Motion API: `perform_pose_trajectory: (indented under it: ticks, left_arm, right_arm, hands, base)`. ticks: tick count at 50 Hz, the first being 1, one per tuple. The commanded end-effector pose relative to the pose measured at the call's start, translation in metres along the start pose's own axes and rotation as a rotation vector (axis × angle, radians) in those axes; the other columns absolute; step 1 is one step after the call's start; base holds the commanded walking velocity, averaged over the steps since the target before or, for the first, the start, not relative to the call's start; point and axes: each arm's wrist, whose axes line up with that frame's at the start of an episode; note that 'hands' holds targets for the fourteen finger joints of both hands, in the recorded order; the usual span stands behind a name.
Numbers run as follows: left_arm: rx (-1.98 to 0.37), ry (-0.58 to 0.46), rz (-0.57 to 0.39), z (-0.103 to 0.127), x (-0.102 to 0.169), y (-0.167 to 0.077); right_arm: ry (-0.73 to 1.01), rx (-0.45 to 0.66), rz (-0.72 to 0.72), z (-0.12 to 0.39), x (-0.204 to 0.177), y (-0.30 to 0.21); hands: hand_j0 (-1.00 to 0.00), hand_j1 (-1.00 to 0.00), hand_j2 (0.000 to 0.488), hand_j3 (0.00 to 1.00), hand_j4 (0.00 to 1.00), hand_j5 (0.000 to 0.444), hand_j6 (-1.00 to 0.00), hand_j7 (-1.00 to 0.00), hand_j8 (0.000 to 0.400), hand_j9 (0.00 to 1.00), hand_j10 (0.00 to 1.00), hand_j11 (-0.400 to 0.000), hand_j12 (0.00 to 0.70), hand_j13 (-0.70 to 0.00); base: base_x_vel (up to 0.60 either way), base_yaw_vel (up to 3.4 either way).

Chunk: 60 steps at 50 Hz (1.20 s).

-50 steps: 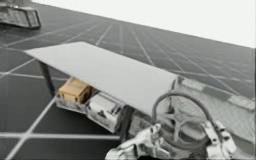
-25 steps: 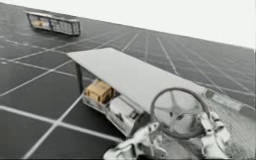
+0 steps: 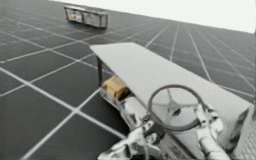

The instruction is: Pick up and drop off the object

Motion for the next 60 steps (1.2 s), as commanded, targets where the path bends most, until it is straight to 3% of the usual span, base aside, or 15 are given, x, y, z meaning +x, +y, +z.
perform_pose_trajectory:
  ticks: [1,46,47,51,53,57,60]
  left_arm:
    - [0.011,0.003,0.016,0.001,-0.001,-0.002]
    - [0.011,0.003,0.016,0.001,-0.001,-0.002]
    - [0.306,0.591,-0.532,0.052,0.260,-0.113]
    - [0.359,0.781,-0.687,-0.023,0.304,-0.177]
    - [0.387,0.802,-0.740,-0.040,0.302,-0.203]
    - [0.353,0.786,-0.767,-0.042,0.289,-0.206]
    - [0.325,0.708,-0.666,-0.013,0.276,-0.179]
  right_arm:
    - [0.052,-0.005,-0.009,-0.014,-0.001,-0.005]
    - [0.052,-0.005,-0.009,-0.014,-0.001,-0.005]
    - [-0.343,0.298,-0.706,0.125,0.059,-0.164]
    - [-0.449,0.355,-0.925,0.157,0.024,-0.270]
    - [-0.496,0.383,-0.958,0.173,0.003,-0.294]
    - [-0.526,0.347,-0.950,0.188,-0.013,-0.290]
    - [-0.446,0.319,-0.850,0.174,0.017,-0.252]
  hands:
    - [0.00,0.00,0.000,1.00,1.00,0.000,0.00,0.00,0.000,1.00,1.00,-0.400,0.000,-0.700]
    - [0.00,0.00,0.000,1.00,1.00,0.000,0.00,0.00,0.000,1.00,1.00,-0.400,0.000,-0.700]
    - [0.00,0.00,0.000,1.00,1.00,0.000,0.00,0.00,0.000,1.00,1.00,-0.400,0.000,-0.700]
    - [0.00,0.00,0.000,1.00,1.00,0.000,0.00,0.00,0.000,1.00,1.00,-0.400,0.000,-0.700]
    - [0.00,0.00,0.000,1.00,1.00,0.000,0.00,0.00,0.000,1.00,1.00,-0.400,0.000,-0.700]
    - [0.00,0.00,0.000,1.00,1.00,0.000,0.00,0.00,0.000,1.00,1.00,-0.400,0.000,-0.700]
    - [0.00,0.00,0.000,1.00,1.00,0.000,0.00,0.00,0.000,1.00,1.00,-0.400,0.000,-0.700]
  base:
    - [0.22,0.50]
    - [0.19,0.37]
    - [0.00,-1.71]
    - [0.00,-2.03]
    - [0.00,-2.30]
    - [0.00,-2.33]
    - [0.00,-2.16]
